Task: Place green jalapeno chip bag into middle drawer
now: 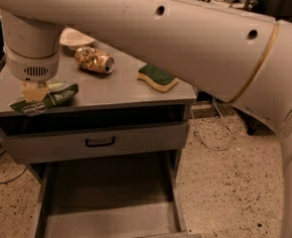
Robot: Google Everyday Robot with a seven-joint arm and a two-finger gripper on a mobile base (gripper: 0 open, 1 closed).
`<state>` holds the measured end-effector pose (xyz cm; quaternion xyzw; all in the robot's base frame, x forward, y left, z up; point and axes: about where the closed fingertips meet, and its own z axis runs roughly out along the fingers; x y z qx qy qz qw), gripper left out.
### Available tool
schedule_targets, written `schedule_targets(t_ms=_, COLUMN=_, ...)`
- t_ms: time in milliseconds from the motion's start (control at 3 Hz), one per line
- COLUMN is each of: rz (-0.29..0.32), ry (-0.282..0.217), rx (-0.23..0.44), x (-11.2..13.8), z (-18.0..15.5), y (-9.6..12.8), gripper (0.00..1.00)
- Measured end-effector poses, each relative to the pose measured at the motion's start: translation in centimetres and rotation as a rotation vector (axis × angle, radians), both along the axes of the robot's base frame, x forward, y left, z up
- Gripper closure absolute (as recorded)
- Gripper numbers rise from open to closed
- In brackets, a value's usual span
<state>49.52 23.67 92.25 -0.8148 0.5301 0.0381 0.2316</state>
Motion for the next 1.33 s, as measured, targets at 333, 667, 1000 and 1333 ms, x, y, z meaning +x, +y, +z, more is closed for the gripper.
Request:
schedule_targets(t_ms=333, rz=-0.002, ry=-0.008, rx=-0.001, x=0.1, z=0.1, y=-0.1, gripper=1.0)
schedule_targets(t_ms=667, rz=-0.053, ry=0.013, rx=-0.003, x=-1.9, z=-0.8, y=-1.4, gripper=1.0)
schedule_targets(t_ms=1000, rz=-0.128, ry=0.089, rx=-0.016, x=-6.4, z=-2.7, y=-3.4, gripper=1.0)
schedule_targets(t_ms=1333, rz=-0.184, ry=0.182, rx=-0.015, x=-11.0, z=-5.3, y=-4.5, gripper=1.0)
